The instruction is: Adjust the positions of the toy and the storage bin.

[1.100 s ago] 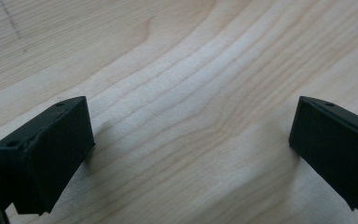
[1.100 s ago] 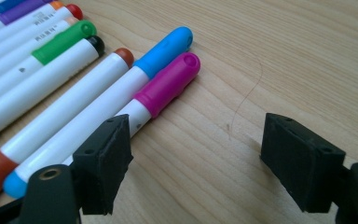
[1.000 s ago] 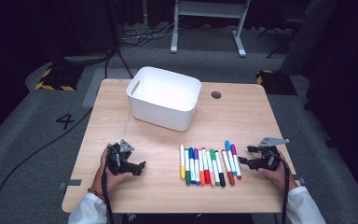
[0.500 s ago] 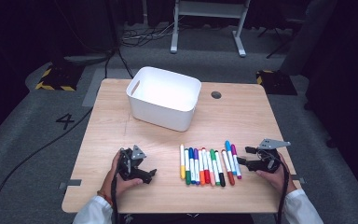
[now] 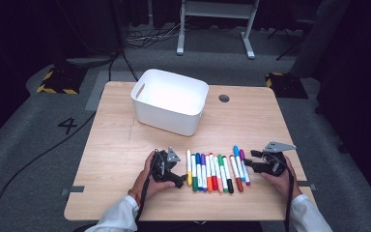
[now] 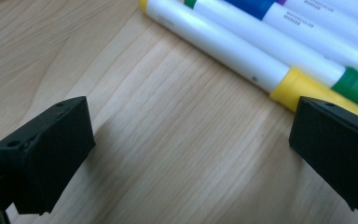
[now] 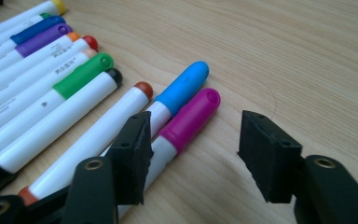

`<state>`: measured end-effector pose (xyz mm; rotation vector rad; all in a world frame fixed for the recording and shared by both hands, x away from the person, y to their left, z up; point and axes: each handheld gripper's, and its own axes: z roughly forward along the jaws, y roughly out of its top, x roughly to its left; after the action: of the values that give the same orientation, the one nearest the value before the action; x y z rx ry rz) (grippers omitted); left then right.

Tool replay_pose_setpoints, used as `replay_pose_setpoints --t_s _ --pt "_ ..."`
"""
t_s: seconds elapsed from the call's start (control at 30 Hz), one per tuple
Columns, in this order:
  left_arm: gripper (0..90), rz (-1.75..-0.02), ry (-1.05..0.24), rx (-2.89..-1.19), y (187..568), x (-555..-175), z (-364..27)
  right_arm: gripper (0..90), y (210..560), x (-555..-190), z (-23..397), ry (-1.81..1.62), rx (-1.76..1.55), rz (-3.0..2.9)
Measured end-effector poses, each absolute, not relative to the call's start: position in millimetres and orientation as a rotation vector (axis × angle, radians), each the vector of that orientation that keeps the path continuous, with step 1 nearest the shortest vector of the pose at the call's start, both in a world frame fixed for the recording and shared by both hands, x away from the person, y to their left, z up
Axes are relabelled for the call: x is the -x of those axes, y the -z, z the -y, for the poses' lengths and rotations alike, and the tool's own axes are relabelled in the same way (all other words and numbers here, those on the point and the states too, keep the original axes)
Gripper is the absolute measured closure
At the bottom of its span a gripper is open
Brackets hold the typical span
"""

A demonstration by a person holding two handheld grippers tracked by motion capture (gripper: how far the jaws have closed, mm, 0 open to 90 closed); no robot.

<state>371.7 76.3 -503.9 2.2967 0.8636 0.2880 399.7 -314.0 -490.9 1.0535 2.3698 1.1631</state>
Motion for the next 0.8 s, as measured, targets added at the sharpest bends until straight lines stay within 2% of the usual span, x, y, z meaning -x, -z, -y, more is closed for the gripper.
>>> replay_pose_setpoints --t_s 0.17,0.4,0.57,0.8 --pt "0.0 -0.845 -0.287 -2.3 504.0 -374.8 -63.8 50.3 498.4 -404.9 312.7 -1.064 -1.062 -2.396" --pt "0.1 -0.821 -0.276 -2.309 503.8 -377.8 -45.4 65.8 497.2 -404.5 318.4 -1.034 -1.065 -2.377" --pt "0.0 -0.788 -0.26 -2.321 503.5 -382.5 -25.1 70.8 496.7 -403.9 321.8 -1.032 -1.053 -2.388" --pt "0.0 -0.761 -0.248 -2.325 503.6 -389.8 -10.0 72.5 497.1 -405.8 333.3 -1.024 -1.095 -2.349"
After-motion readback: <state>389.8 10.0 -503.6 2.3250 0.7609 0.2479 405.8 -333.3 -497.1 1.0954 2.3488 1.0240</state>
